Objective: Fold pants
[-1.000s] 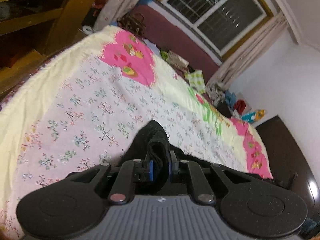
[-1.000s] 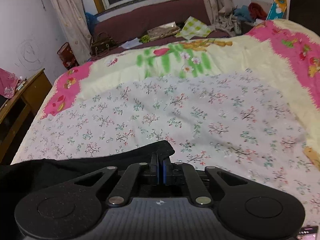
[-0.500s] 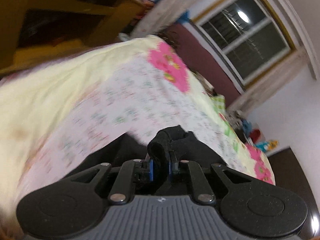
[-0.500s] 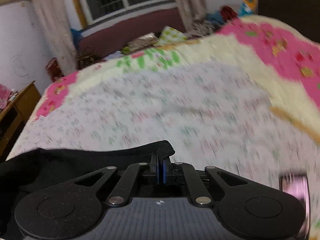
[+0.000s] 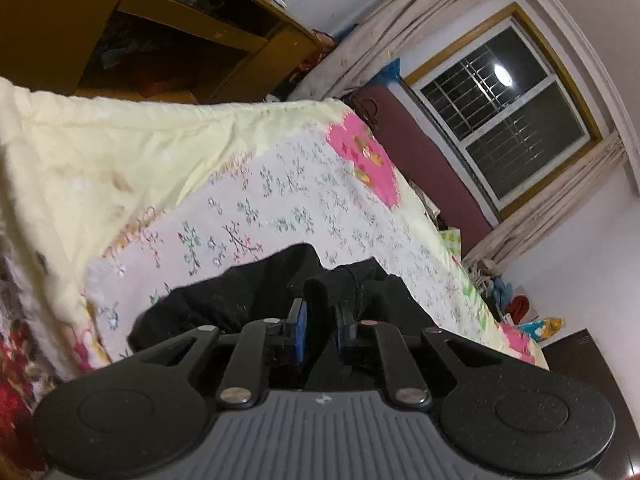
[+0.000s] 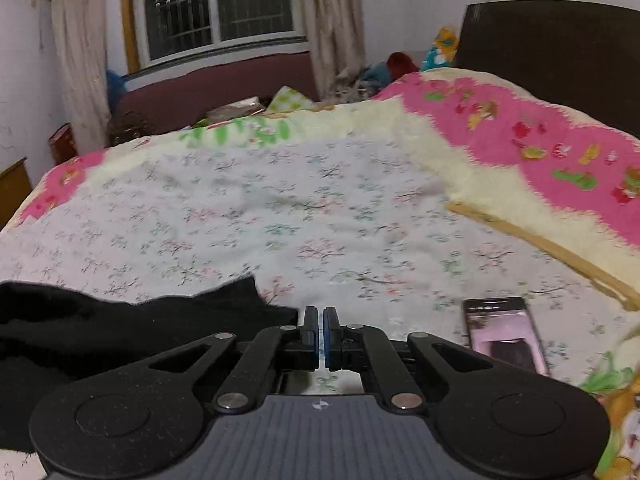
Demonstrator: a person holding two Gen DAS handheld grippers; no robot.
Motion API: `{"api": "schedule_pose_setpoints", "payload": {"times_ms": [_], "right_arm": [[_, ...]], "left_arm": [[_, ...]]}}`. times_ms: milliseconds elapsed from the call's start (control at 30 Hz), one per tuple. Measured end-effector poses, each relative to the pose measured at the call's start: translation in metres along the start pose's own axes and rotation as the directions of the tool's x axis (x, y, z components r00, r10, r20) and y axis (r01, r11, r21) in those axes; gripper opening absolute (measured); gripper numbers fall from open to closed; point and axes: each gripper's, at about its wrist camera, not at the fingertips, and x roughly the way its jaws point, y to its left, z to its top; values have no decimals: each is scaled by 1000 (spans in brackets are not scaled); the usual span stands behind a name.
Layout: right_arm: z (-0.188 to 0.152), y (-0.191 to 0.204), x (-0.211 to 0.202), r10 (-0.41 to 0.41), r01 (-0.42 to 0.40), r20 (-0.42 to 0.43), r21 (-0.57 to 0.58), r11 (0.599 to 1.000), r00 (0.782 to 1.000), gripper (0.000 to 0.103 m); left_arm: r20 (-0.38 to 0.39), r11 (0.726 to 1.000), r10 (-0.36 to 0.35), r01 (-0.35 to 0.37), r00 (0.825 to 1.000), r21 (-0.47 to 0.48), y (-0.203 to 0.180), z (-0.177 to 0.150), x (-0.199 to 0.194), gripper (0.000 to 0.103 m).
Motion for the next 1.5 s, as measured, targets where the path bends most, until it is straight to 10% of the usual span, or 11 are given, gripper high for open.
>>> {"api": "schedule_pose_setpoints", "payload": {"times_ms": [167,300,467,633,733,867,1000,1300,1500], "right_arm": [[27,74,-12,215,-208,18,-183,961,977,19],[48,149,-11,433,-403,-15,-395,826,901,38],[66,224,45,515,-587,-289,-491,644,807,42],[64,257,103,474,-678,-485,-506,533,735,43],[59,264,136,437,-727,-589,-459,511,680,46],[44,266,162,393,-749,-663,-414,517,637,47],[44,257,169,401,-769,-706,-324,551,584,0],[64,262,121,437,-778,-659,-402,483,612,0],[52,293,131,449,-763,-617,-535,364,647,48]], "left_arm": [[97,993,111,-106,989,-53,2,4,-21,31],[231,995,100,-102,968,-4,-16,19,-55,39],[-74,915,-74,97,995,391,-96,44,-14,56],[-411,744,15,264,911,614,-157,39,86,56],[-543,722,63,337,838,604,-165,37,140,56],[-592,721,143,326,793,612,-159,35,192,56],[-616,722,208,306,760,621,-148,37,212,55],[-647,687,75,431,759,585,-183,57,183,63],[-626,532,265,430,734,730,-184,26,213,71]]}}
